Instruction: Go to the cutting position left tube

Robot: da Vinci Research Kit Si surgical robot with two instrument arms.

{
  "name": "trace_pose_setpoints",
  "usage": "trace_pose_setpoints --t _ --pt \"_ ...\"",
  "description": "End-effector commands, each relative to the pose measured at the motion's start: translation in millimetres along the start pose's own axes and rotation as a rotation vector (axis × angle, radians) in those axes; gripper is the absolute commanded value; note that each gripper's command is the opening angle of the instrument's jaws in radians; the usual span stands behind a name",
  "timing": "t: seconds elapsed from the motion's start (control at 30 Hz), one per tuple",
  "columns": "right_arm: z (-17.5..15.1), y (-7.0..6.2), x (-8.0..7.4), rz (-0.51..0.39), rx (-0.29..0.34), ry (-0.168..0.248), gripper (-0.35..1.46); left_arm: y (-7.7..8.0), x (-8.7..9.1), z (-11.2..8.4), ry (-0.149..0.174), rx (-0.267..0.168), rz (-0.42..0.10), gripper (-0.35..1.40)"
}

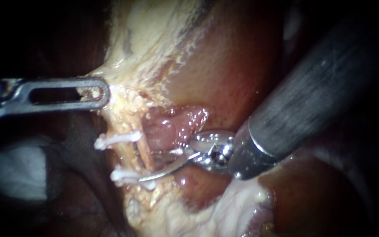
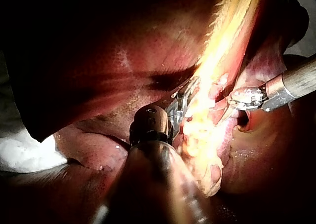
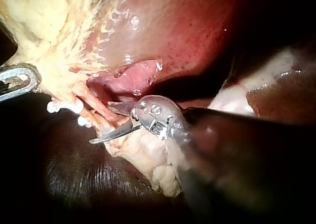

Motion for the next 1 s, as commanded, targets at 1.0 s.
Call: trace_pose_setpoints --t 1.0 --pt "-6.5 -2.6 2.0 -0.006 -0.024 0.011 1.43 -0.5 0.2 -0.5 -0.001 -0.002 -0.002 -0.33"
